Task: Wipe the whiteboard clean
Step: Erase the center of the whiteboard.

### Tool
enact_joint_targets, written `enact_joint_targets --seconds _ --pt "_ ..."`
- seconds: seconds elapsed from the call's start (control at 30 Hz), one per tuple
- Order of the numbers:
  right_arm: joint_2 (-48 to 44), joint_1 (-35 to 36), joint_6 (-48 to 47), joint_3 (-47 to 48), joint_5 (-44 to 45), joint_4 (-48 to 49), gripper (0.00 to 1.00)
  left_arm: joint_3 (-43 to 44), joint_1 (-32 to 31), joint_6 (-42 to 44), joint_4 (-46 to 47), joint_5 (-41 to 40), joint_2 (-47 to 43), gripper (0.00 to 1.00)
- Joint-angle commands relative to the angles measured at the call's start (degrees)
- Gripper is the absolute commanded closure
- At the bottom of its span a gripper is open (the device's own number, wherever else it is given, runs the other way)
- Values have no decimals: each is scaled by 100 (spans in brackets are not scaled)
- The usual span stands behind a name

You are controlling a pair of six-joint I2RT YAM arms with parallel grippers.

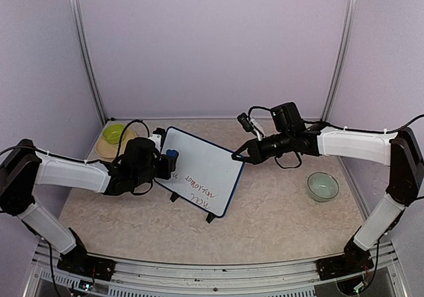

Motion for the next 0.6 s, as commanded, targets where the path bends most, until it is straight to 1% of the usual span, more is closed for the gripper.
enact_joint_targets --seconds 0.0,0.23,0.33,0.47,0.57 --pt "121 132 -423 -68 29 -309 100 -159 12 47 0 98 -23 87" --pt "235 150 -392 -21 -5 -249 100 -1141 -64 -474 -34 94 -348 88" --pt "304 180 -389 7 -14 -233 100 -1410 -161 -726 -46 51 -363 87" --pt "338 216 -387 34 -14 -231 100 -1446 -214 -729 13 -27 -342 88" --pt "343 238 -395 41 -6 -268 100 -1164 -191 -571 21 -63 -299 88"
